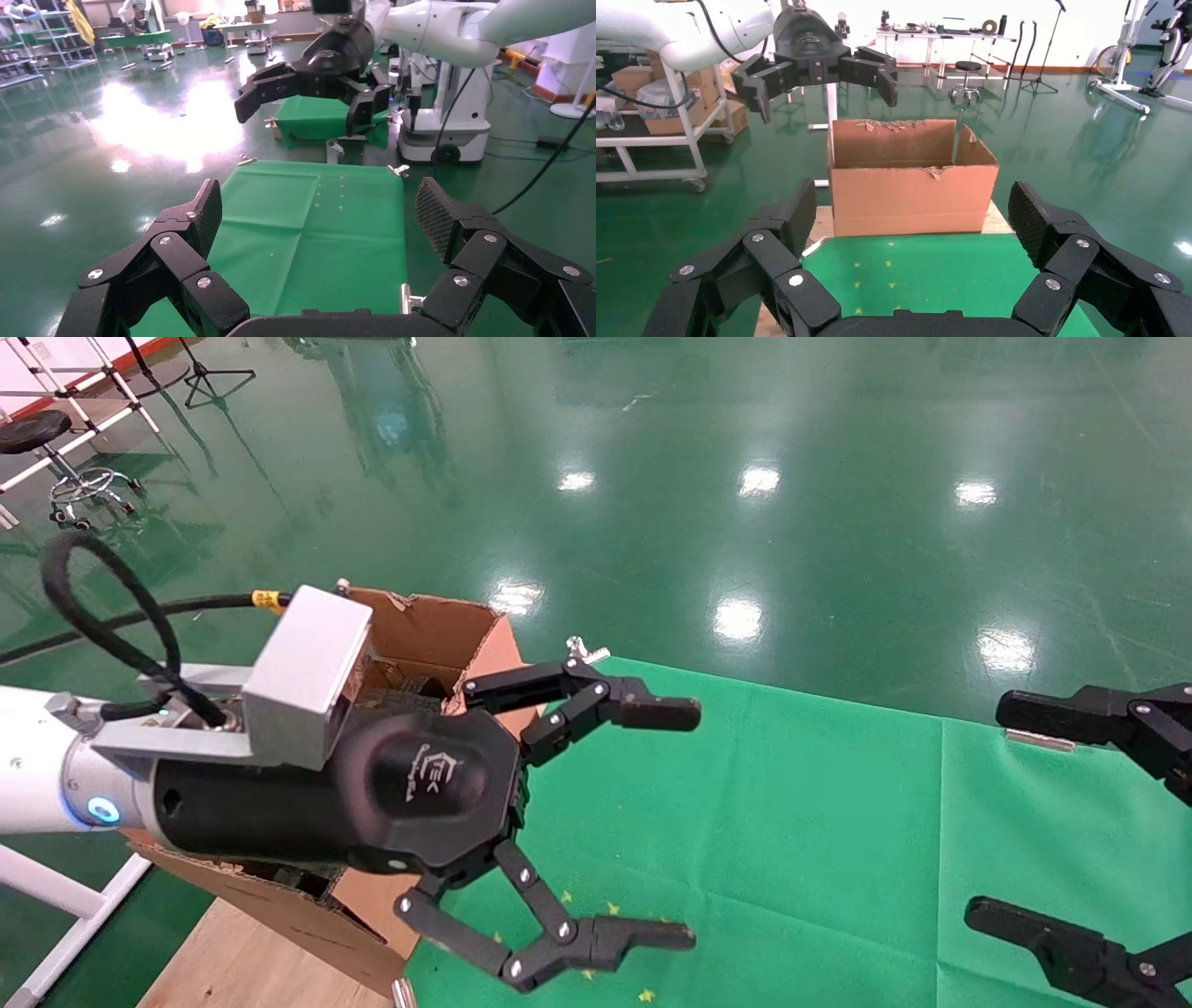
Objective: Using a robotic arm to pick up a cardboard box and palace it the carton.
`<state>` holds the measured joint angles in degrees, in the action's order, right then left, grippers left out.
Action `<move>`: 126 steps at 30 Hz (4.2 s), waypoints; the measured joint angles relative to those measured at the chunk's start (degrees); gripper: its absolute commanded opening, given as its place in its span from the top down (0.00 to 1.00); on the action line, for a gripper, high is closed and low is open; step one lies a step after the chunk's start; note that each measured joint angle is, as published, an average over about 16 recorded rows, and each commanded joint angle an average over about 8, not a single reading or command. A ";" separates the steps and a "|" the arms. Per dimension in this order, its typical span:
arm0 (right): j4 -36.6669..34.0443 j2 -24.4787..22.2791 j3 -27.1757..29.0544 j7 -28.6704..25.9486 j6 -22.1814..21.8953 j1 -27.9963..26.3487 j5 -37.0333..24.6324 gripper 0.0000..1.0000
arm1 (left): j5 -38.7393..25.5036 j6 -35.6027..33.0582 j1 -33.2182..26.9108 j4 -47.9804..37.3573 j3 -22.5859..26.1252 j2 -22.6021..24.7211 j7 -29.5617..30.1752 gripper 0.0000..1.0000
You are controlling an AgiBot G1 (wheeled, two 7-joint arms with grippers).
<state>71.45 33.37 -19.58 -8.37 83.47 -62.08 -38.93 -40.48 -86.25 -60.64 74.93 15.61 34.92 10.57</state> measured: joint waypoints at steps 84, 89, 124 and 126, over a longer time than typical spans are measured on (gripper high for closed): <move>0.00 0.00 0.00 0.00 -0.01 0.00 0.00 0.00 | -1.52 0.63 -1.02 -1.51 0.45 0.10 0.21 0.00; 0.00 0.00 0.00 0.00 -0.01 0.00 0.00 0.00 | -1.52 0.63 -1.02 -1.51 0.45 0.10 0.21 0.00; 0.00 0.00 0.00 0.00 -0.01 0.00 0.00 0.00 | -1.51 0.63 -1.02 -1.51 0.45 0.10 0.20 0.00; 0.00 0.00 0.00 0.00 -0.01 0.00 0.00 0.00 | -1.51 0.63 -1.02 -1.51 0.45 0.10 0.20 0.00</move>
<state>71.45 33.37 -19.58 -8.37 83.46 -62.08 -38.94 -41.99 -85.62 -61.65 73.42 16.06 35.02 10.77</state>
